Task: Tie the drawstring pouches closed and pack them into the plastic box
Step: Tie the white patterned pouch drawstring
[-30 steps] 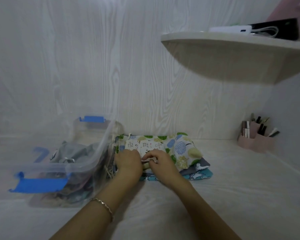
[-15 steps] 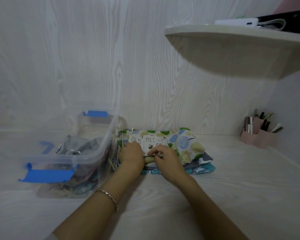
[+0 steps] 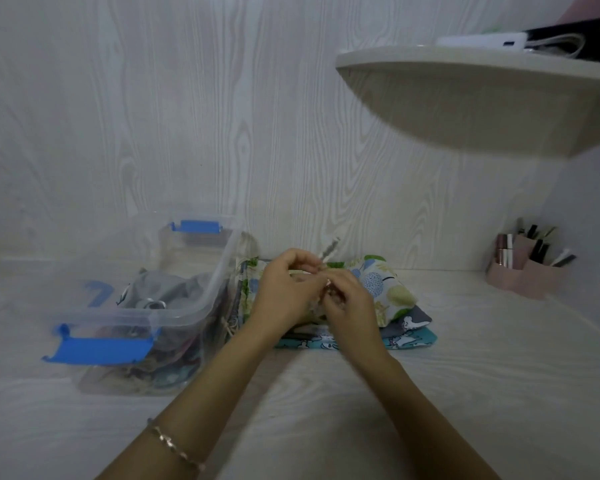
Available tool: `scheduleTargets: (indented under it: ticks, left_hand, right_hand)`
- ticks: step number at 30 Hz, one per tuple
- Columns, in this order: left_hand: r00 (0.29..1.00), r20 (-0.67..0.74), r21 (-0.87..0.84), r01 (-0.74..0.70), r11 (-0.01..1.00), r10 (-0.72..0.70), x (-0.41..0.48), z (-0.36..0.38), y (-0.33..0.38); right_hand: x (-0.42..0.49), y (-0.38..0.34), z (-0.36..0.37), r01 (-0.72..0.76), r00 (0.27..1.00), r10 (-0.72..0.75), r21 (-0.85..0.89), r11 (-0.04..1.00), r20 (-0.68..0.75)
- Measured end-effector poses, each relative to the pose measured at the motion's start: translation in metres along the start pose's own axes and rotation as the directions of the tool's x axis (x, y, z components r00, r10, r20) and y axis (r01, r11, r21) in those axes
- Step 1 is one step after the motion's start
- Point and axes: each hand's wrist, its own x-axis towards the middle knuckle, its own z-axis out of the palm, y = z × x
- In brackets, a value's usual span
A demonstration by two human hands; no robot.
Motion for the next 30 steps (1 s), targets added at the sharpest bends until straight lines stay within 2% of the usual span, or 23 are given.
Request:
scheduleTargets:
  ticks: [1,4,6,8,10,12,13,14,15,17,19,21,23,25,26,28,30]
  left_hand:
    - [0.999,-0.035,0.048,-0.028,0.998,0.029,-0.004,-0.003,0.001]
    - [0.998,-0.025,0.298,-0.051,0.953,0.061,-0.009,-0.011,0.001]
    - [0.998,-0.034,0.375,-0.031,0.927,0.047,-0.011,-0.015,0.002]
    - [0.997,-0.07,0.431,-0.008,0.902,0.042,-0.012,-0.018,0.0]
    - [0.996,-0.08,0.527,0.02,0.85,0.026,-0.012,-0.024,-0.006]
    - [0.995,0.015,0.66,0.06,0.749,-0.094,-0.01,-0.03,-0.014]
    - [0.979,0.097,0.722,0.055,0.689,-0.18,-0.009,-0.032,-0.018]
    - [0.95,0.167,0.735,0.06,0.675,-0.265,-0.008,-0.033,-0.024]
    - [0.914,0.227,0.69,0.091,0.718,-0.335,-0.008,-0.032,-0.029]
    - [0.862,0.305,0.437,0.252,0.863,-0.406,-0.009,-0.025,-0.032]
    - [0.876,0.266,0.158,0.371,0.915,-0.401,-0.011,-0.017,-0.03]
    - [0.938,0.107,0.04,0.326,0.944,-0.329,-0.007,-0.013,-0.033]
    - [0.975,-0.06,0.019,0.215,0.976,-0.214,-0.006,-0.012,-0.039]
    - [0.979,-0.097,-0.018,0.176,0.984,-0.177,-0.009,-0.012,-0.041]
    - [0.979,-0.095,-0.068,0.176,0.982,-0.182,-0.01,-0.011,-0.042]
    - [0.978,-0.098,-0.135,0.168,0.977,-0.182,-0.012,-0.011,-0.039]
    - [0.988,-0.133,-0.103,0.069,0.992,-0.083,-0.017,-0.011,-0.033]
  right_hand:
    - [-0.001,0.001,-0.001,-0.005,1.0,0.005,-0.017,1.0,0.008]
    - [-0.006,0.002,0.001,-0.056,0.975,0.062,-0.031,0.998,0.214]
    - [-0.01,-0.002,0.006,-0.043,0.952,0.047,-0.021,0.999,0.303]
    - [-0.01,-0.006,0.004,-0.023,0.944,0.034,-0.036,0.999,0.328]
    - [-0.008,-0.012,-0.004,-0.117,0.948,0.113,-0.007,0.993,0.297]
    - [-0.003,-0.018,-0.02,-0.279,0.94,0.253,0.091,0.956,0.231]
    - [-0.001,-0.02,-0.028,-0.322,0.932,0.293,0.12,0.939,0.212]
    - [0.0,-0.022,-0.033,-0.337,0.927,0.304,0.134,0.932,0.218]
    - [0.0,-0.023,-0.037,-0.348,0.919,0.308,0.141,0.927,0.247]
    - [-0.001,-0.023,-0.036,-0.365,0.896,0.308,0.134,0.921,0.321]
    - [-0.004,-0.024,-0.033,-0.383,0.875,0.315,0.129,0.915,0.367]
    - [-0.004,-0.026,-0.032,-0.403,0.87,0.327,0.15,0.903,0.37]
    - [-0.002,-0.023,-0.033,-0.438,0.866,0.361,0.176,0.882,0.346]
    - [0.001,-0.016,-0.033,-0.503,0.846,0.44,0.176,0.846,0.299]
    - [0.002,-0.011,-0.032,-0.548,0.826,0.482,0.223,0.806,0.291]
    - [0.004,-0.003,-0.03,-0.639,0.768,0.555,0.421,0.644,0.319]
    - [0.006,-0.002,-0.031,-0.642,0.747,0.576,0.582,0.498,0.332]
